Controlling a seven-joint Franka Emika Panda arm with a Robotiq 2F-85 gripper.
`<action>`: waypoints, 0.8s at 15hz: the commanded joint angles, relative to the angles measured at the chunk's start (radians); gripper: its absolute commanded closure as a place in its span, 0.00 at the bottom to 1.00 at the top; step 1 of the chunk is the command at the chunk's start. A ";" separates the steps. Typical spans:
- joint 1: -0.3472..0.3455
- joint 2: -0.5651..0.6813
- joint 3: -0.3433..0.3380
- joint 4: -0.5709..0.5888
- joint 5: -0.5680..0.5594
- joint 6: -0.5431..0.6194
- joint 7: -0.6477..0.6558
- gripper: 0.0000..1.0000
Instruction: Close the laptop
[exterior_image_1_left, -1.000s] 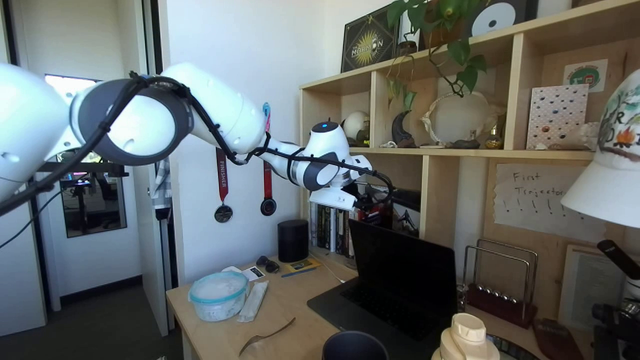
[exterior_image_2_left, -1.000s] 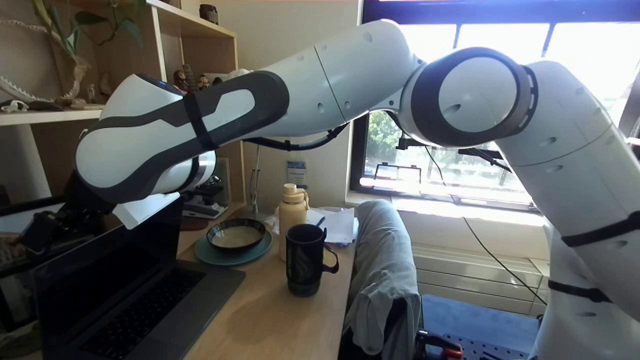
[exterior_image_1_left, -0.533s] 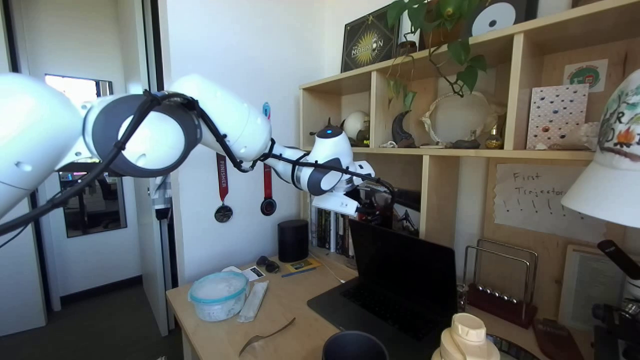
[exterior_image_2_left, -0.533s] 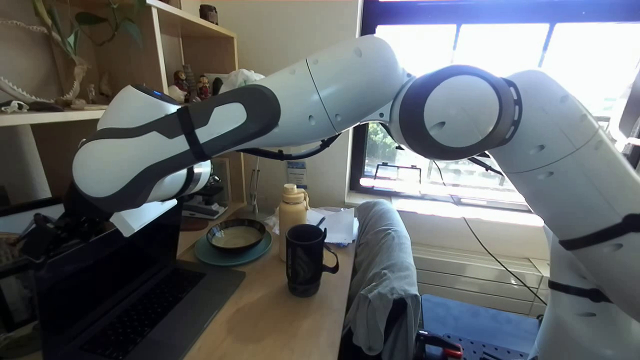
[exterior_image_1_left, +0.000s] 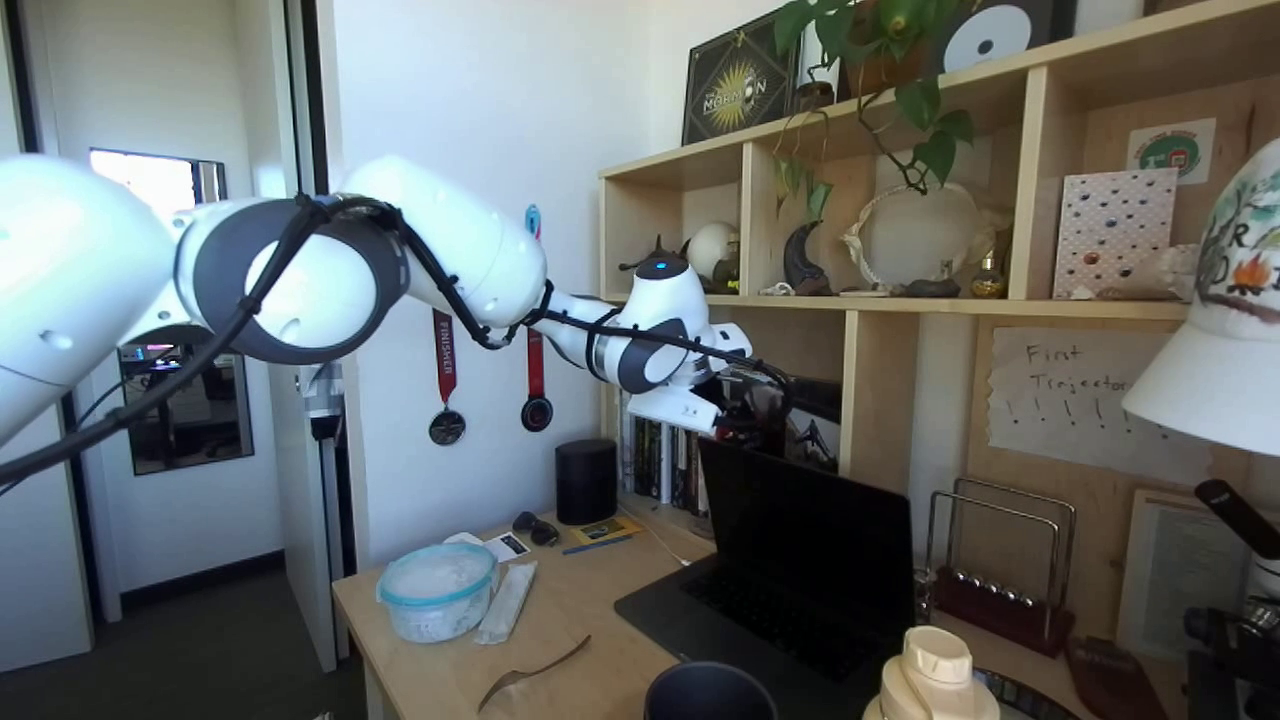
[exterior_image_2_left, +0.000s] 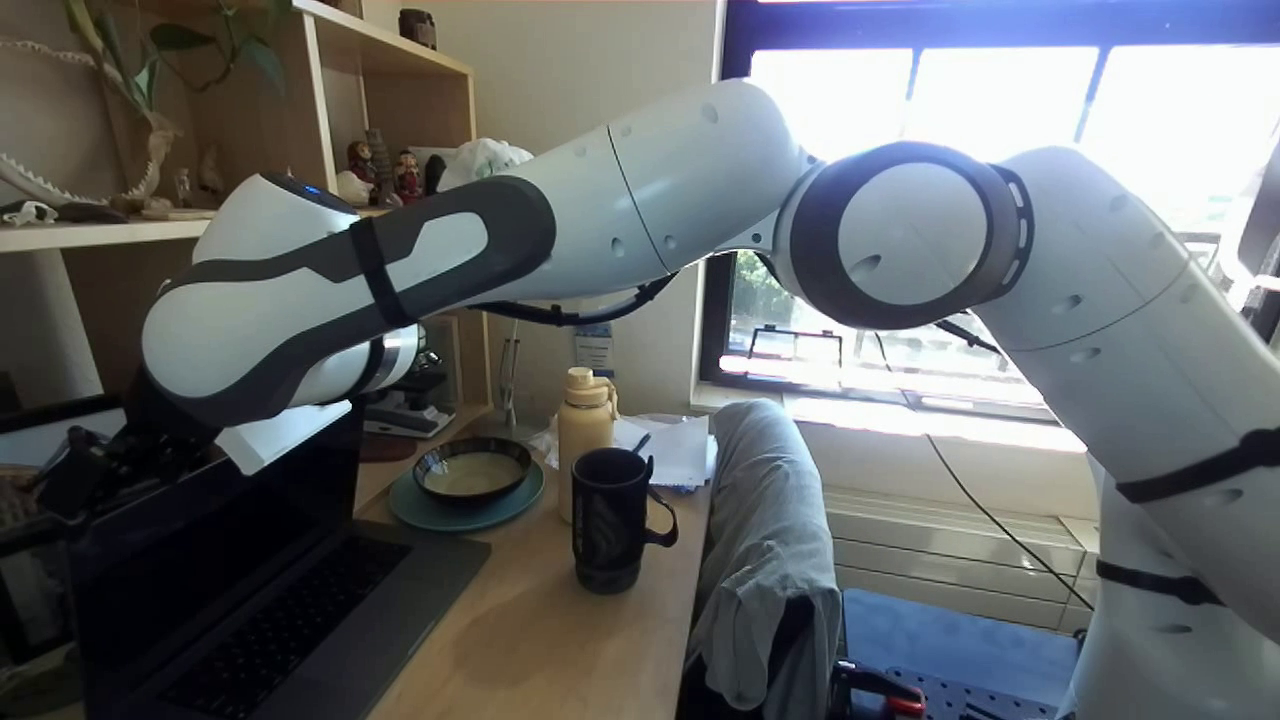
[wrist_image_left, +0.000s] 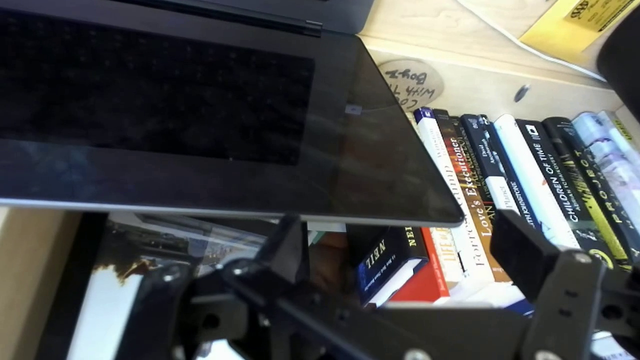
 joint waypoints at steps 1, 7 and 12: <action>-0.001 0.047 0.008 0.076 -0.020 -0.029 0.021 0.00; -0.002 0.096 0.011 0.135 -0.019 -0.046 0.023 0.00; -0.006 0.071 0.006 0.149 0.000 -0.196 0.080 0.00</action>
